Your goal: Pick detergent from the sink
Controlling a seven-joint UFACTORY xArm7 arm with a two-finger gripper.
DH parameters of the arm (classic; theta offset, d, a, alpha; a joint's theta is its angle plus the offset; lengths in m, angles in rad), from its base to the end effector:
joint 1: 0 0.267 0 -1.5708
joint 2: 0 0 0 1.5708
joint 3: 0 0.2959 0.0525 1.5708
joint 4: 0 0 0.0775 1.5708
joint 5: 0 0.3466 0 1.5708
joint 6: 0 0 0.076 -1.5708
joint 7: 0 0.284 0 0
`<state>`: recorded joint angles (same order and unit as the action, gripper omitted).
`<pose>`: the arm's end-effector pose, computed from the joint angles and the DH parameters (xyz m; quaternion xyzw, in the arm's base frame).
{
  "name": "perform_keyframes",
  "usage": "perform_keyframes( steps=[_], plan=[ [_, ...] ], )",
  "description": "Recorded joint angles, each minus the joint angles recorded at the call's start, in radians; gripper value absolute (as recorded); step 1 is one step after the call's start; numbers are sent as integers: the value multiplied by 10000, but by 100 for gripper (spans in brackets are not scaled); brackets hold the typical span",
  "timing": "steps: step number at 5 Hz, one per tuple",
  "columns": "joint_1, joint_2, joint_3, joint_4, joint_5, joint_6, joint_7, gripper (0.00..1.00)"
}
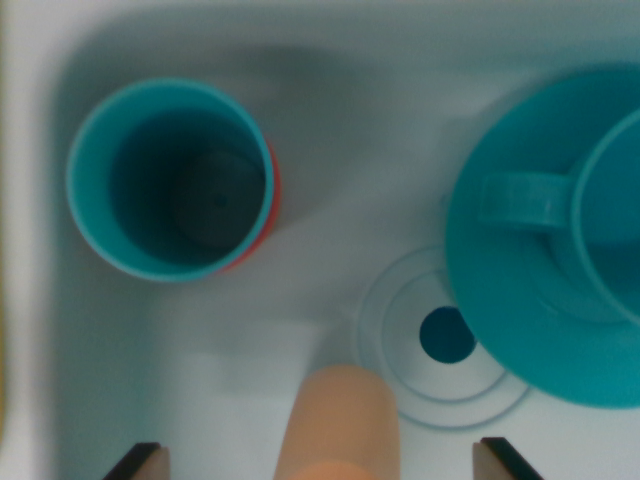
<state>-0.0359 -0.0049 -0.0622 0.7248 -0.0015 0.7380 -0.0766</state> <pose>0.4115 -0.0406 0.0718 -0.9999 0.0102 0.0042 0.0000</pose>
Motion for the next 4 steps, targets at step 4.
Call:
perform_keyframes(
  steps=[4],
  plan=[
    [-9, 9, -12, -212, -12, -219, -7, 0]
  ],
)
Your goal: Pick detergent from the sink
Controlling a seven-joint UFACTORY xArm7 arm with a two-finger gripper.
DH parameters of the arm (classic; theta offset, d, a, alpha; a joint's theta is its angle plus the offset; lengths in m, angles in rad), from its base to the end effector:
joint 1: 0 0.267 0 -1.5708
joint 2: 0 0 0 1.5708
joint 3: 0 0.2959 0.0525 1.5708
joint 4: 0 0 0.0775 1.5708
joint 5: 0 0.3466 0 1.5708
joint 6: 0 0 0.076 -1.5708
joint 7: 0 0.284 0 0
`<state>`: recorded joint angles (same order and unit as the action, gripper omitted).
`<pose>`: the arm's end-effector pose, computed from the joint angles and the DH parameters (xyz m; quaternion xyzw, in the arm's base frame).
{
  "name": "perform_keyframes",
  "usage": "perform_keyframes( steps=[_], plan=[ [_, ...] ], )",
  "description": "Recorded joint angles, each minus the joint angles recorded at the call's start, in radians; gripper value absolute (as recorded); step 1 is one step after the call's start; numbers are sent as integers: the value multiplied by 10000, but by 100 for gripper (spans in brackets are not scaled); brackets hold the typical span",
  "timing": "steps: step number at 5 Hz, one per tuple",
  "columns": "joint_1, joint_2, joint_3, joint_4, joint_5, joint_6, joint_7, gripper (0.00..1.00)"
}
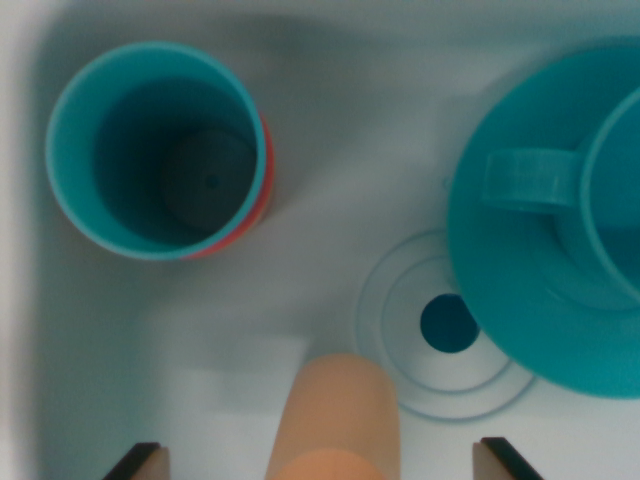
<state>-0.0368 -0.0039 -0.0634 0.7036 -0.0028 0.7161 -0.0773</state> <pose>0.4070 -0.0412 0.0654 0.9999 -0.0104 -0.0044 0.0004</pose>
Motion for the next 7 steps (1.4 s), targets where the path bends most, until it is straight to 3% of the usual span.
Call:
perform_keyframes(
  steps=[5, 6, 7],
  plan=[
    [-1, 1, -1, -22, -1, -23, -1, 0],
    [-1, 1, -1, -22, -1, -23, -1, 100],
    [-1, 1, -1, -22, -1, -23, -1, 100]
  ],
)
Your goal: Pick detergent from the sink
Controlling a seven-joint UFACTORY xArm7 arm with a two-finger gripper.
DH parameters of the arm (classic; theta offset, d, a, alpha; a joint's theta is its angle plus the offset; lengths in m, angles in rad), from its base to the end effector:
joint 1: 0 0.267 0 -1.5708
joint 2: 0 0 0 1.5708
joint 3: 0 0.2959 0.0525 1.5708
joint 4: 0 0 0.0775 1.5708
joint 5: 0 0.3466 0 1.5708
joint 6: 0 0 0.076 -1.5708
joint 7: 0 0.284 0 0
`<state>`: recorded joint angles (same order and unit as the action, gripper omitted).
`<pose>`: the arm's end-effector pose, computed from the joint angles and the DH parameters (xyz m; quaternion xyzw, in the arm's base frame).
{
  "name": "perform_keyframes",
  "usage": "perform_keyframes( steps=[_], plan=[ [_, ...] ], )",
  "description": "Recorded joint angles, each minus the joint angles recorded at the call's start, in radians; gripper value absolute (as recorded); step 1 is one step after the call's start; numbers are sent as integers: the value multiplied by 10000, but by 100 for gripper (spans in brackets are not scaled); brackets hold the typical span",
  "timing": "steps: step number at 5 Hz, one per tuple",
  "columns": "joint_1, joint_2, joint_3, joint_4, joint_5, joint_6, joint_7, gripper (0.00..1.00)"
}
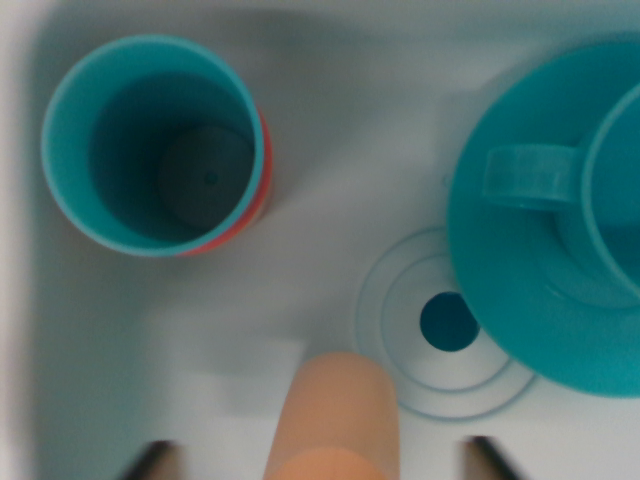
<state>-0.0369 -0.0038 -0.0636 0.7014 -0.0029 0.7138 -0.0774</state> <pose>0.4065 -0.0413 0.0648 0.9999 -0.0104 -0.0044 0.0004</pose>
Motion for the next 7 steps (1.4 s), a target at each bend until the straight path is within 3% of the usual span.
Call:
perform_keyframes(
  steps=[4, 7],
  plan=[
    [0, -8, 0, 21, 0, 30, 0, 100],
    [1, -81, 3, 211, -4, 291, 4, 100]
  ],
)
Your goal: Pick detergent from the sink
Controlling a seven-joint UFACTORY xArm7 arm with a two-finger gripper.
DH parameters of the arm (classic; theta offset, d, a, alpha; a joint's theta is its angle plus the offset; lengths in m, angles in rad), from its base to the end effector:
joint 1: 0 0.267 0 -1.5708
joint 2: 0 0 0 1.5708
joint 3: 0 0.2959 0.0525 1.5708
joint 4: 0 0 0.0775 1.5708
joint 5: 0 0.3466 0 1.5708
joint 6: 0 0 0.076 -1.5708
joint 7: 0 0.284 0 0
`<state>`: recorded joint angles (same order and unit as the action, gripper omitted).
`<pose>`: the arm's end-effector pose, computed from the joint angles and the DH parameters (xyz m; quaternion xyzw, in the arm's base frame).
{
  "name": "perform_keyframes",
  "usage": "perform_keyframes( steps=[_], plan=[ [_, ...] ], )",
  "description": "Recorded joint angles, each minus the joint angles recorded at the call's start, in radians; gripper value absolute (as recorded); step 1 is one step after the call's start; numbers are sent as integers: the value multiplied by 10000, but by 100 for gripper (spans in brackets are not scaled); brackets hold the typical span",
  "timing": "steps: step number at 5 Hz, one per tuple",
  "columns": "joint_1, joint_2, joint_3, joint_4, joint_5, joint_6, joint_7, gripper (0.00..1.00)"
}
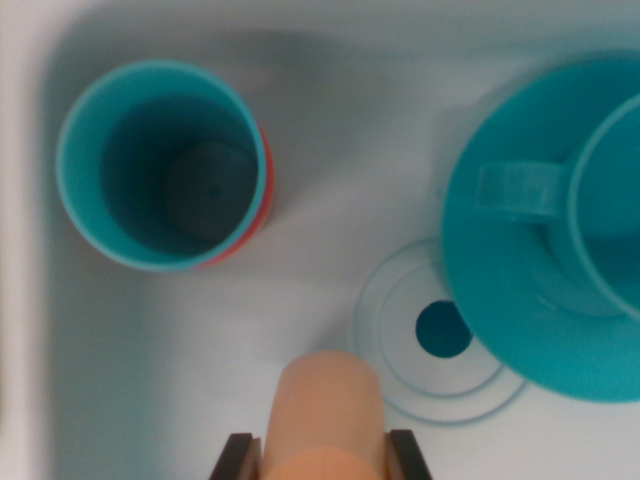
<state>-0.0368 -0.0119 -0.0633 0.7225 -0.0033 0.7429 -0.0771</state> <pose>0.4103 -0.0415 0.0735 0.9999 -0.0103 -0.0043 0.0004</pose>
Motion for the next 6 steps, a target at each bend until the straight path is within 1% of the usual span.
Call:
perform_keyframes(
  steps=[1, 2, 3, 4, 5, 6],
  plan=[
    [0, 0, 0, 0, 0, 0, 0, 100],
    [0, -61, 2, 159, -3, 220, 3, 100],
    [0, -61, 2, 159, -3, 220, 3, 100],
    [1, -132, 5, 346, -7, 478, 6, 100],
    [1, -132, 5, 346, -7, 478, 6, 100],
    [2, -220, 8, 574, -11, 793, 10, 100]
  ],
)
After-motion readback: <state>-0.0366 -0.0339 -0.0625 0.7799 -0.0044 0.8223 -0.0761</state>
